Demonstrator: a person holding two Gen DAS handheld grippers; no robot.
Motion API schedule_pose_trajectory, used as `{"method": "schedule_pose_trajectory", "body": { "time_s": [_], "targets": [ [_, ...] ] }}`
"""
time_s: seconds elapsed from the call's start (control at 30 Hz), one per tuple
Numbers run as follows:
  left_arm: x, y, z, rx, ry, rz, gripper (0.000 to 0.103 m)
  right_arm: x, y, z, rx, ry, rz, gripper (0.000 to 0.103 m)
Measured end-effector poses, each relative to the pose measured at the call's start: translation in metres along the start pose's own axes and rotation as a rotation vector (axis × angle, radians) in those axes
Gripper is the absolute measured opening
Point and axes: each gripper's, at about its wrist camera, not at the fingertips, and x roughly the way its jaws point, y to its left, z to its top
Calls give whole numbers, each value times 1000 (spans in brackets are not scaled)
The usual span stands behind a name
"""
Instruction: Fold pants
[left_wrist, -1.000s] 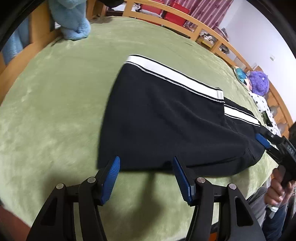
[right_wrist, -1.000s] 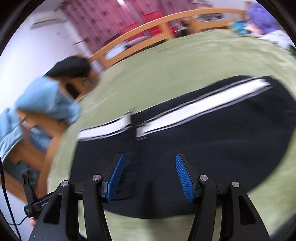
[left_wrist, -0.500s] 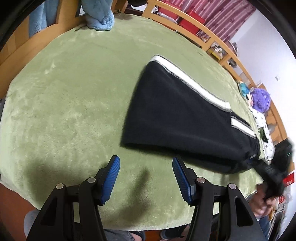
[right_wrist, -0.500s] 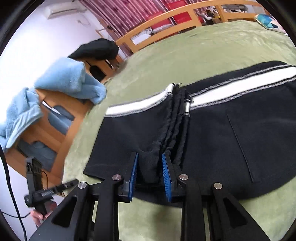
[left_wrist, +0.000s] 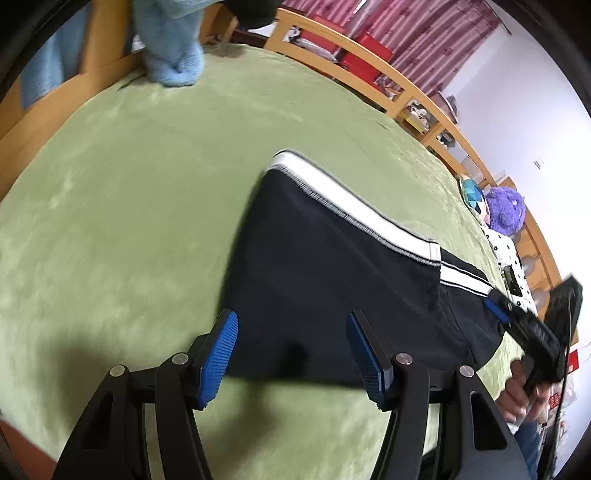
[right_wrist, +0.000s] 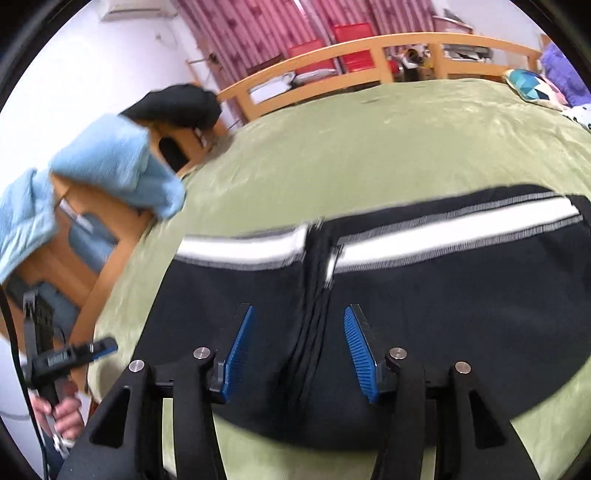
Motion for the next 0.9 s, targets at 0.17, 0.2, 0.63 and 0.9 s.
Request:
{"method": "schedule_pose_trajectory", "body": {
  "time_s": [0.17,0.2,0.63,0.9],
  "targets": [
    [14,-12,16,59,-8,55,60,54,11,30,-24,43,56,50],
    [21,-11,16,60,5,72,60,69,15,33,-35,64,67,50],
    [31,44,-22,-52,75,28,65,102,-10,34,74,101,13,31],
    [46,49,-25,-102,6,-76,73,36,-15,-30,120,109,153,46]
  ]
}}
